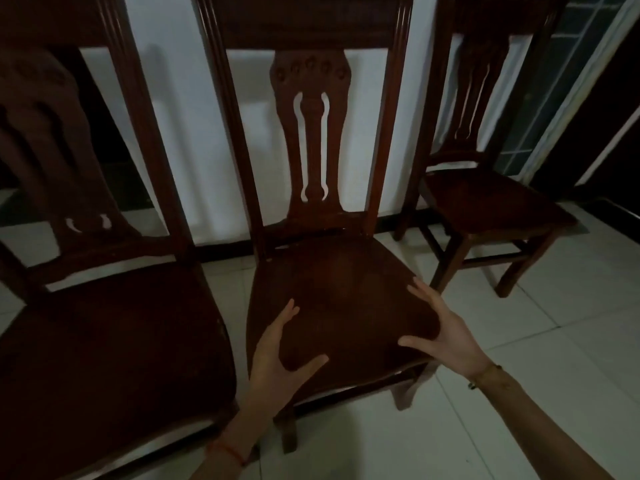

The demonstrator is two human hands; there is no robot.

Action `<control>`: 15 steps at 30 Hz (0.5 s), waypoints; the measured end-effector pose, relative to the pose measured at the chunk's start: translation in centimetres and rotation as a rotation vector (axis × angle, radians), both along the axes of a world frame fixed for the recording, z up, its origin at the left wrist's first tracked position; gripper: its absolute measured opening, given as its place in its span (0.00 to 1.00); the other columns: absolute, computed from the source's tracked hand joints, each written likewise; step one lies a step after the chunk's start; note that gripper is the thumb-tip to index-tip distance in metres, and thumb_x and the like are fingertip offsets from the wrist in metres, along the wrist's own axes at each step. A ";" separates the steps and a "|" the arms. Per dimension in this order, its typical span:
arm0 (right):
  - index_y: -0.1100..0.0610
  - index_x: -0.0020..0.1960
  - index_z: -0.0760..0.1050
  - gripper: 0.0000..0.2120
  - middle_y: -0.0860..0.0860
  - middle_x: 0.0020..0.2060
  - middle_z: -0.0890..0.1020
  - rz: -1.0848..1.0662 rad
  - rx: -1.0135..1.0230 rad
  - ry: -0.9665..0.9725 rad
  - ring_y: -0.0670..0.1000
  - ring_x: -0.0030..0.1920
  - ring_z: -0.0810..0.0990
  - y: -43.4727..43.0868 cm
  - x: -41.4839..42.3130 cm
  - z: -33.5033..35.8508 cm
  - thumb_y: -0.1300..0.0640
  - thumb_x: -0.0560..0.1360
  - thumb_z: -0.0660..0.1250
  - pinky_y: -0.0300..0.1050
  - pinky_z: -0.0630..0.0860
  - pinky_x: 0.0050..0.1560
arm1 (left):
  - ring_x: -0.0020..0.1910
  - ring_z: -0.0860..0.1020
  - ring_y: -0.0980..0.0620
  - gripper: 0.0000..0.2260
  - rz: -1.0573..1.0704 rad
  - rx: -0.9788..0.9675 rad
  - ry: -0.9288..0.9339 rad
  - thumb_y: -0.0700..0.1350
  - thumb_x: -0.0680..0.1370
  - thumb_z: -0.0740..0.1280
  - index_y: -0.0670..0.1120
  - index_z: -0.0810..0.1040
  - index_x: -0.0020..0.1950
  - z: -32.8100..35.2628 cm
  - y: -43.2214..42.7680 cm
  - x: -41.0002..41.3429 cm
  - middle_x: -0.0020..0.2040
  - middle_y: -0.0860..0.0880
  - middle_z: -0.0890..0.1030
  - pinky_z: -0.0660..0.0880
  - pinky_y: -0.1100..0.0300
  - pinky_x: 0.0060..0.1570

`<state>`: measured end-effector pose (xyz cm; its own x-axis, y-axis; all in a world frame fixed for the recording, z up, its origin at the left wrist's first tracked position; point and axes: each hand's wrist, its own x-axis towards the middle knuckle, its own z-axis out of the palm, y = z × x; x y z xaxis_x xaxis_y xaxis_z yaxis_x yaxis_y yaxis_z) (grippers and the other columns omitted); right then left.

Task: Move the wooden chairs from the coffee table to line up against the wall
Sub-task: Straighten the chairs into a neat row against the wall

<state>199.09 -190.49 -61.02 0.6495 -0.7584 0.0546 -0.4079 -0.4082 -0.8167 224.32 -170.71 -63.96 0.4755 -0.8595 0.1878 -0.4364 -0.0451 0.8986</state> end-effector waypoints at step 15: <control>0.35 0.77 0.43 0.65 0.27 0.68 0.67 0.048 -0.267 0.107 0.33 0.71 0.60 -0.7 -0.3 -10.0 0.29 0.51 0.79 0.53 0.55 0.76 | 0.70 0.64 0.60 0.49 0.069 -0.012 -0.304 0.73 0.60 0.73 0.66 0.56 0.77 -9.5 2.5 1.2 0.71 0.64 0.68 0.66 0.48 0.70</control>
<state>198.84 -191.20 -70.99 0.6969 -0.6948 0.1777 -0.4612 -0.6240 -0.6308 225.48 -168.17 -73.46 0.4526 -0.8242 0.3404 -0.6819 -0.0739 0.7277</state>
